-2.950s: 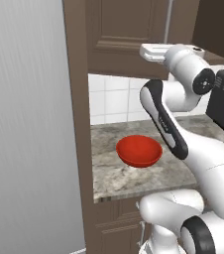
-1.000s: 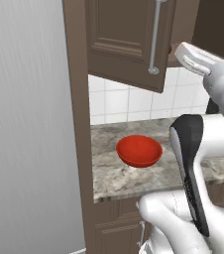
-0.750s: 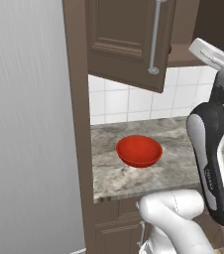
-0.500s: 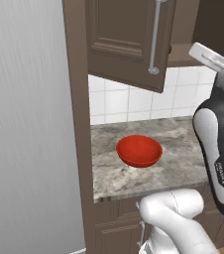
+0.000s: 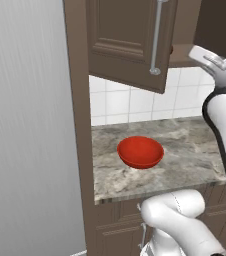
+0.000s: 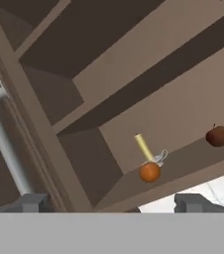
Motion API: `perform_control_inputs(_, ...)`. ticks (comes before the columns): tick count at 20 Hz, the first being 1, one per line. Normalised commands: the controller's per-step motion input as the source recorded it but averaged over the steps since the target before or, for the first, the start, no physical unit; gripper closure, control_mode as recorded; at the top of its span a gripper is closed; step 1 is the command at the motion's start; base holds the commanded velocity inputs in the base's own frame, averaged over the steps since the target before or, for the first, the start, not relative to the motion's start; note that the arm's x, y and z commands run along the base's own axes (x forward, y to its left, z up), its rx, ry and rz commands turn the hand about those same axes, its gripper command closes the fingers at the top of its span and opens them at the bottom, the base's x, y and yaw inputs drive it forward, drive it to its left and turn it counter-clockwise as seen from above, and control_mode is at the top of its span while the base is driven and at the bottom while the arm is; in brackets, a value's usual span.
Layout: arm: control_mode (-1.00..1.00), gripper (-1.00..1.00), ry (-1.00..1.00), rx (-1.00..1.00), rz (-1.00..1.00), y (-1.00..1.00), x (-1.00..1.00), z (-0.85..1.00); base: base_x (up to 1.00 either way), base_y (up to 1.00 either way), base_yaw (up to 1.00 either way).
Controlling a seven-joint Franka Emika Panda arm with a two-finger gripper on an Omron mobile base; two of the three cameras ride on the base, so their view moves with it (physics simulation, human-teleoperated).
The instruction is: Open the cabinet. Pick the apple and tangerine from the cabinet and place them into the bowl. Then close the cabinet.
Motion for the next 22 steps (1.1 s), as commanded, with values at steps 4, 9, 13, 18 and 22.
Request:
perform_control_inputs(4,-1.00,-1.00,0.18,0.09,0.21,0.00,0.05,0.00,0.00,0.00,0.00)
perform_control_inputs(9,-1.00,-1.00,0.29,0.08,0.23,0.00,0.19,0.00,0.00,0.00,0.00)
perform_control_inputs(13,-1.00,-1.00,0.24,0.05,0.19,0.12,0.46,-0.09,0.00,0.00,0.00)
perform_control_inputs(18,-1.00,-1.00,0.17,0.02,0.17,0.22,0.69,-0.27,0.00,0.00,0.00)
perform_control_inputs(22,-1.00,-1.00,0.09,0.03,0.17,0.25,0.72,-0.33,0.00,0.00,0.00)
